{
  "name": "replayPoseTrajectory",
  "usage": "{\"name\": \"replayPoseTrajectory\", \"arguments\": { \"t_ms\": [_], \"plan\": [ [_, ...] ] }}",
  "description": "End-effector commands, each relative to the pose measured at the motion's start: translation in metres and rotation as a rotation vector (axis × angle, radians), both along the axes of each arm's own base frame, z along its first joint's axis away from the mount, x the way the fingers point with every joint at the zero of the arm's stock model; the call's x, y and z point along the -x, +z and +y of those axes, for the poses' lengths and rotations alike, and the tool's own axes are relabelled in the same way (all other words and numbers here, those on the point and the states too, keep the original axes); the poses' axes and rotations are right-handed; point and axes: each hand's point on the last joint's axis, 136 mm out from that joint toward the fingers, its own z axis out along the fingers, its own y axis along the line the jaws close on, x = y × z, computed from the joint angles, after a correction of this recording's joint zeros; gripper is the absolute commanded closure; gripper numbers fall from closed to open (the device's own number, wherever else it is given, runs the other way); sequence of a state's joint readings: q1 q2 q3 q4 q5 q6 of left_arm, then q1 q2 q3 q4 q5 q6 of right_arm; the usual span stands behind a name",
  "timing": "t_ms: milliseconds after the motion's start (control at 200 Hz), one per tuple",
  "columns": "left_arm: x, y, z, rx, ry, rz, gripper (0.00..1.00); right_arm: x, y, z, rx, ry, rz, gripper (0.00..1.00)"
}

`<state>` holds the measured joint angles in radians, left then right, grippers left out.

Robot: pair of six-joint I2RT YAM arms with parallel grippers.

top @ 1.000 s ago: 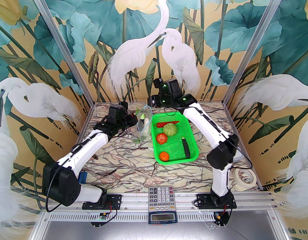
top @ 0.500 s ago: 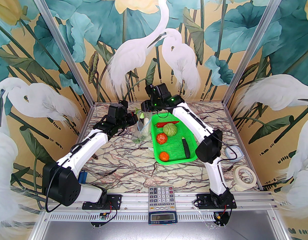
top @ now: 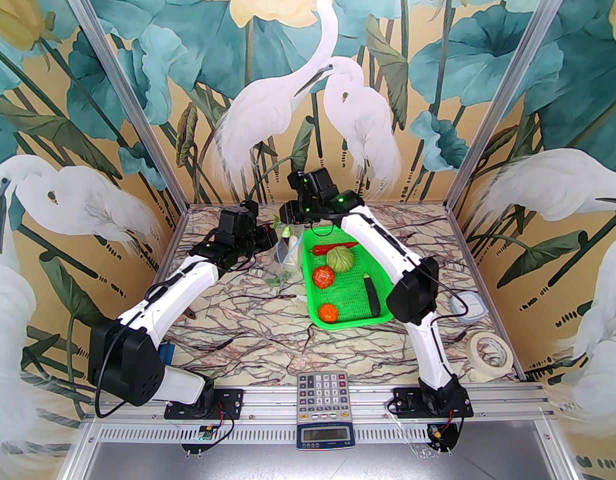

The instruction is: Place the food in the zip-top bag and seal the zipper

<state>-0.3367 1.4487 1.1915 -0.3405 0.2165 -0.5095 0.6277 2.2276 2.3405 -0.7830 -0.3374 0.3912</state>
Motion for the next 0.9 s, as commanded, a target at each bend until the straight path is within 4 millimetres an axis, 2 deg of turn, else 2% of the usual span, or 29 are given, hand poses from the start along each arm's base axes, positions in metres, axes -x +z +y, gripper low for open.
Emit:
{"name": "replayPoseTrajectory", "arguments": {
  "t_ms": [0, 245, 305, 405, 525, 695, 895],
  "plan": [
    [-0.001, 0.009, -0.005, 0.005, -0.03, -0.016, 1.0, 0.001, -0.001, 0.007, -0.013, 0.006, 0.011, 0.66],
    [0.001, 0.011, -0.002, 0.001, -0.023, -0.022, 1.0, 0.0, -0.004, 0.007, -0.005, 0.004, 0.014, 0.78],
    [0.001, 0.011, -0.002, 0.001, -0.023, -0.022, 1.0, 0.0, -0.005, 0.007, -0.004, 0.004, 0.018, 0.85],
    [0.001, 0.01, -0.002, -0.001, -0.022, -0.021, 1.0, 0.001, -0.006, 0.007, -0.004, 0.012, 0.023, 1.0],
    [0.001, 0.01, -0.001, -0.001, -0.02, -0.021, 1.0, 0.003, 0.001, 0.006, -0.008, 0.011, 0.013, 1.0],
    [0.002, 0.007, 0.0, -0.007, -0.014, -0.013, 1.0, 0.007, 0.031, 0.003, -0.045, 0.011, -0.047, 1.0],
    [0.003, 0.008, 0.003, -0.018, -0.005, -0.015, 1.0, 0.015, 0.062, -0.011, -0.058, -0.012, -0.121, 1.0]
  ]
}}
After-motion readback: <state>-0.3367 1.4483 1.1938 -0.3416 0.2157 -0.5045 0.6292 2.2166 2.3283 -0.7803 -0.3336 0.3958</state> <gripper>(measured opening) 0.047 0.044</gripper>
